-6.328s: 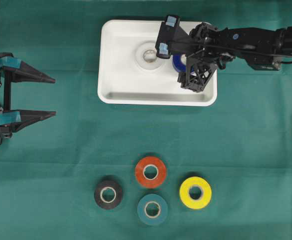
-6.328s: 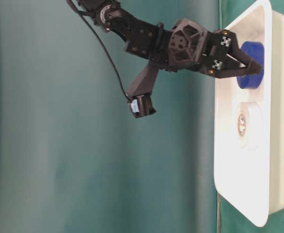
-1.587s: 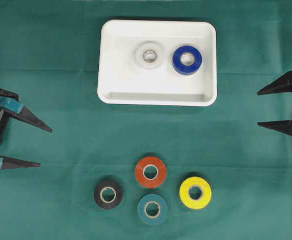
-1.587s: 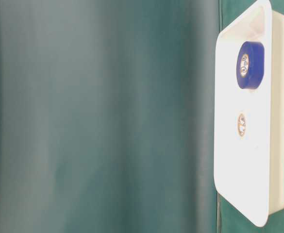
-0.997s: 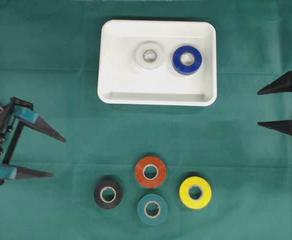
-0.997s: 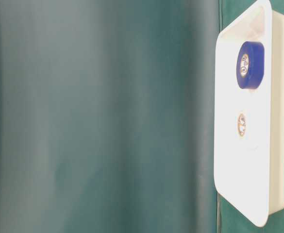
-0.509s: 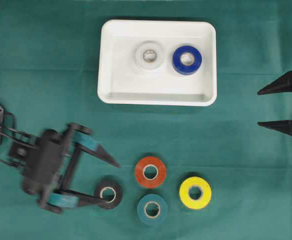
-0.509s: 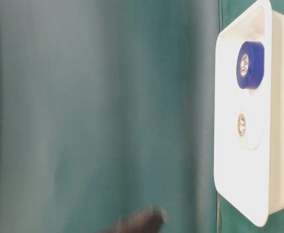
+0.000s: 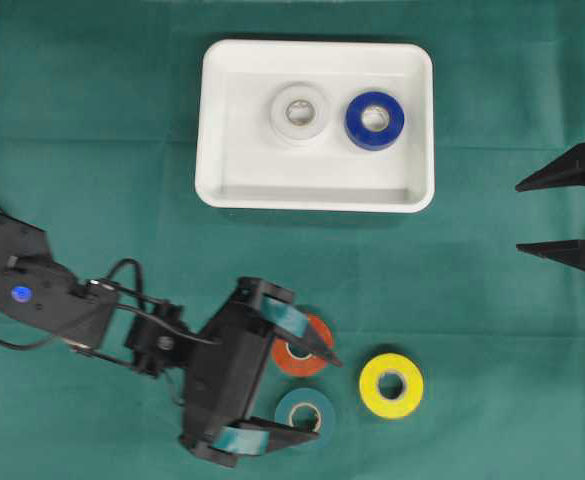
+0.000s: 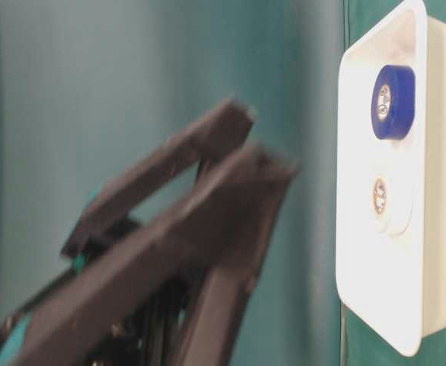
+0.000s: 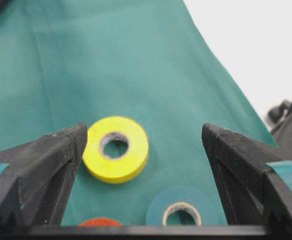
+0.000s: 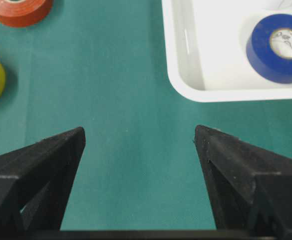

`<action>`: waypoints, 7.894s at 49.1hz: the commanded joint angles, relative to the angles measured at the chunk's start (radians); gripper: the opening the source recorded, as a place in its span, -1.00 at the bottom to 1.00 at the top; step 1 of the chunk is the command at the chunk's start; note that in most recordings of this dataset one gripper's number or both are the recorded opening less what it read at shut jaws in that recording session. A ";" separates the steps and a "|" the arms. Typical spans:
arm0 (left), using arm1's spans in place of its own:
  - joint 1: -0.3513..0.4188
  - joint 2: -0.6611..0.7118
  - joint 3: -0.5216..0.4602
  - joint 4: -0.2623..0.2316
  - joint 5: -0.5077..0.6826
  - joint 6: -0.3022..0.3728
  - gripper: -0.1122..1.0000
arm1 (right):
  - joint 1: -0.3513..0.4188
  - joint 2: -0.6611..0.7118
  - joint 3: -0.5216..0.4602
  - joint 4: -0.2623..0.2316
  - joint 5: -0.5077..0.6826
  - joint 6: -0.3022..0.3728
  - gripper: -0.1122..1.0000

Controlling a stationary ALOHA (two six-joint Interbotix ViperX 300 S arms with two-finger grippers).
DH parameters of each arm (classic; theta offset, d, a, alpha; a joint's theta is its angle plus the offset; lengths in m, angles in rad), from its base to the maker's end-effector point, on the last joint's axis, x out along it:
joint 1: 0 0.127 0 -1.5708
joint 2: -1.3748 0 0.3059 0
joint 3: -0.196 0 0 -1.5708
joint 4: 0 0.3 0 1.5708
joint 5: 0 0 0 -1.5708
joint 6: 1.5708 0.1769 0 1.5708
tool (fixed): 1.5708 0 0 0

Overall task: Pick up the tape from a random location and place it into the white case.
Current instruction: 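Reach the left gripper down toward the teal tape roll, then lower the left gripper into the teal roll's core and grip it, then lift the teal roll and carry it over the white tray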

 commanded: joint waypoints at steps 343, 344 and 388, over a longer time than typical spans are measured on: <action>-0.025 0.064 -0.446 0.011 0.799 0.307 -0.44 | 0.015 0.025 -0.021 -0.005 0.002 -0.002 0.70; -0.023 0.063 -0.446 0.009 0.799 0.307 -0.44 | 0.015 0.025 -0.021 -0.005 0.002 -0.002 0.70; -0.025 0.063 -0.445 0.012 0.801 0.307 -0.44 | 0.015 0.025 -0.021 -0.005 0.002 -0.002 0.70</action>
